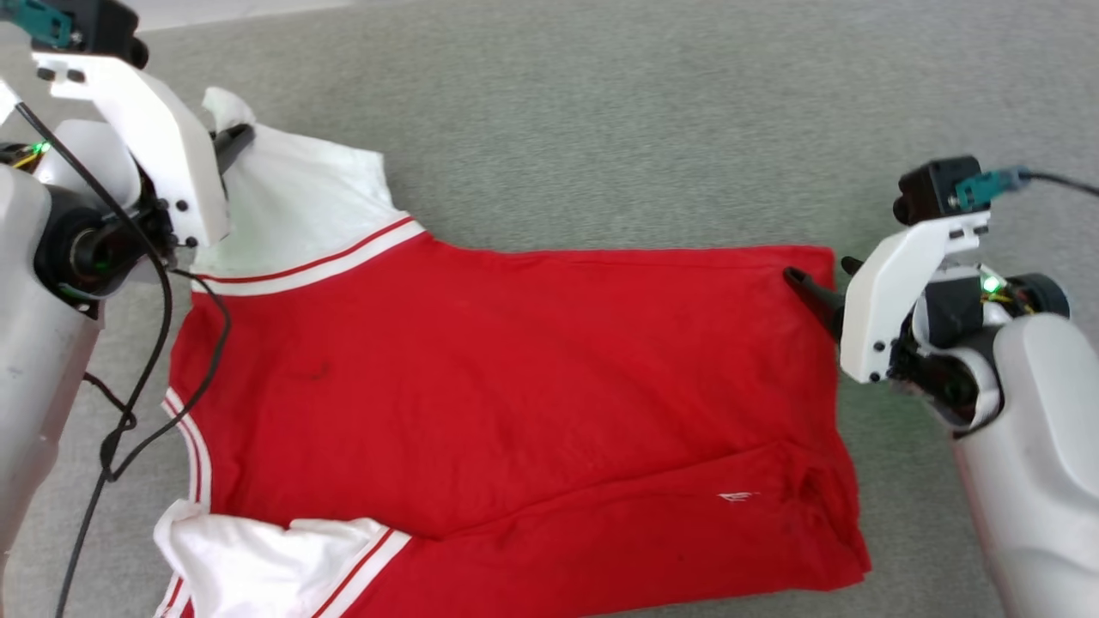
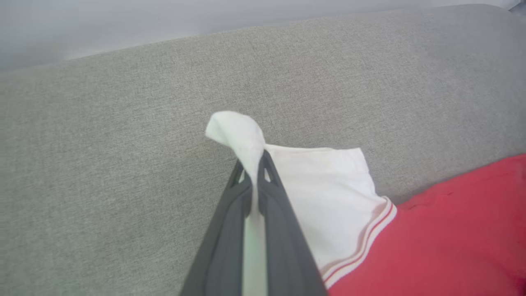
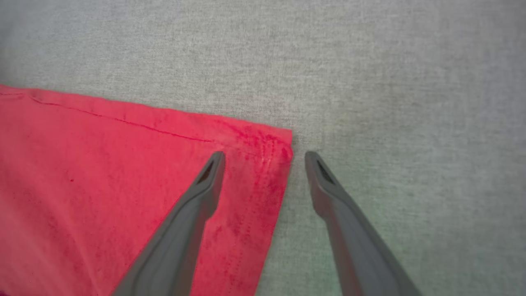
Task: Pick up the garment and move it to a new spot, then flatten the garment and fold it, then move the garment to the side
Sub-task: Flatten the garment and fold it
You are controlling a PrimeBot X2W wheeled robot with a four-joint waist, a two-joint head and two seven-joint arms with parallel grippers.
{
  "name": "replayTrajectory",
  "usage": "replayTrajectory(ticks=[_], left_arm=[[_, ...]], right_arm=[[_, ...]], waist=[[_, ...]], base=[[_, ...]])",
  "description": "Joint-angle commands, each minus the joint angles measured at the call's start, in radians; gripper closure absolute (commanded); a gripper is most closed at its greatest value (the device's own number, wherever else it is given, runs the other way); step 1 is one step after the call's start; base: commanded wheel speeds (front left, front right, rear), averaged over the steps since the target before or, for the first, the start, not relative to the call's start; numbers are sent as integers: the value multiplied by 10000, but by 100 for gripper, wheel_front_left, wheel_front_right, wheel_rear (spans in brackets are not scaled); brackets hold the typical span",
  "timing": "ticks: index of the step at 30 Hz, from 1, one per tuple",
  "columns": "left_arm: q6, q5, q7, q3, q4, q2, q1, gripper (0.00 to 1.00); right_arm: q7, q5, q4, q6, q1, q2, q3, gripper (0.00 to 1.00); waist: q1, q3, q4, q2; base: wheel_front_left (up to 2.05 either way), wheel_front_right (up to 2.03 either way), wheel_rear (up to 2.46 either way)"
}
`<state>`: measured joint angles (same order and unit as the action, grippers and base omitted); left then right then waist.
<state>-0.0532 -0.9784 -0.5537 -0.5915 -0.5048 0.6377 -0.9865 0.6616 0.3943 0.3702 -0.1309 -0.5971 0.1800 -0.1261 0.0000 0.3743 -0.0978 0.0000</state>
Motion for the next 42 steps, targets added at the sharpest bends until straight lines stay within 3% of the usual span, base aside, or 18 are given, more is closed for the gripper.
replayTrajectory(ticks=[1,8,9,11,21,29,33,42], left_arm=[[-26,27,106,7,75,-53,-115,100],[-110,-94,369,55,147,-135,95,100],[-125,-104,398,54,137,-144,125,100],[-159,-158,490,73,118,-187,189,100],[-203,-118,1422,305,-152,-97,522,100],[-224,-598,2201,708,499,178,1776,100],[-64,-679,2551,767,1078,368,2708,100],[1019,-1271,3720,972,2823,444,6376,100]], right_arm=[[379,-62,258,4,-289,94,-69,0],[2029,-60,1779,4,-474,-98,-371,0],[2219,-42,1969,4,-450,-134,-381,59],[2283,11,2103,3,-467,-171,-451,100],[1348,57,1209,4,-1323,365,-59,100],[857,171,29,6,-255,579,399,100],[843,200,-458,6,514,651,564,100],[479,328,-1450,6,2912,450,959,100]], waist=[[0,112,207,0],[0,275,525,0],[0,280,560,0],[0,260,604,0],[0,-428,597,0],[0,-1288,729,0],[0,-1559,838,0],[0,-2154,1107,0]], base=[[0,0,0],[0,0,0],[0,0,0],[0,0,0],[0,0,0],[0,0,0],[0,0,0],[0,0,0]])
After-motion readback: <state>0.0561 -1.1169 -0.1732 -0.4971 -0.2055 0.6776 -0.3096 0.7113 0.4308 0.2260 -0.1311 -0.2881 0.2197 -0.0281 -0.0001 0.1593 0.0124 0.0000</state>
